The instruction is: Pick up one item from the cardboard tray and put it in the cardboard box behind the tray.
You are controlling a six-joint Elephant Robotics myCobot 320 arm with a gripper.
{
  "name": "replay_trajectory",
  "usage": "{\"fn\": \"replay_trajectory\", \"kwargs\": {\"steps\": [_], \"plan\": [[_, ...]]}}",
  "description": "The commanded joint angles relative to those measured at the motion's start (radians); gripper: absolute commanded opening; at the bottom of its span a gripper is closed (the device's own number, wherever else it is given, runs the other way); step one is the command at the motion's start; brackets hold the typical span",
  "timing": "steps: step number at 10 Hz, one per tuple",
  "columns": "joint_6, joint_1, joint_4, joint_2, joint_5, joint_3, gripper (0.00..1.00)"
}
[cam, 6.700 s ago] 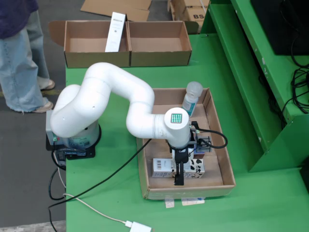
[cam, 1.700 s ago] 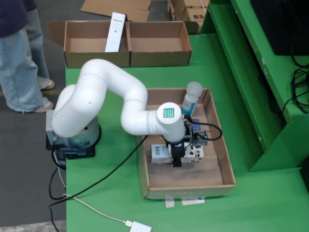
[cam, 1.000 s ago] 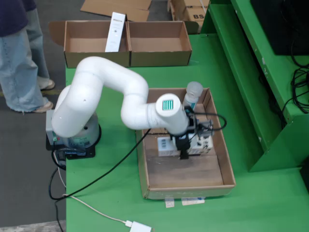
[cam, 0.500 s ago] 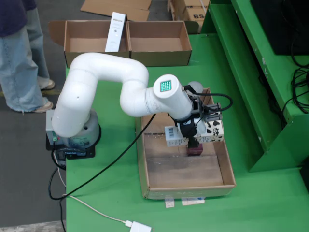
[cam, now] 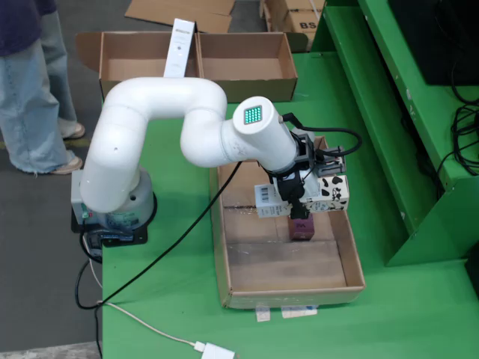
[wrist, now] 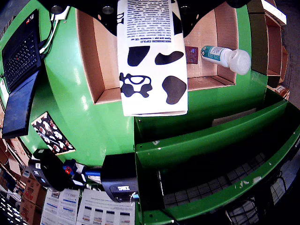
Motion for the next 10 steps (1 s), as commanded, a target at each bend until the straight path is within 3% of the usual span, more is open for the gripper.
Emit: {"fn": "replay_trajectory", "kwargs": {"steps": [1,5,10], "plan": [[-0.002,0.014,-0.101,0.049,-0.008,0.096,0.00],[-0.036,-0.005,-0.194,0.009,0.025,0.240,0.00],[-0.032,0.061,-0.172,0.052,-0.003,0.172,0.00]]}}
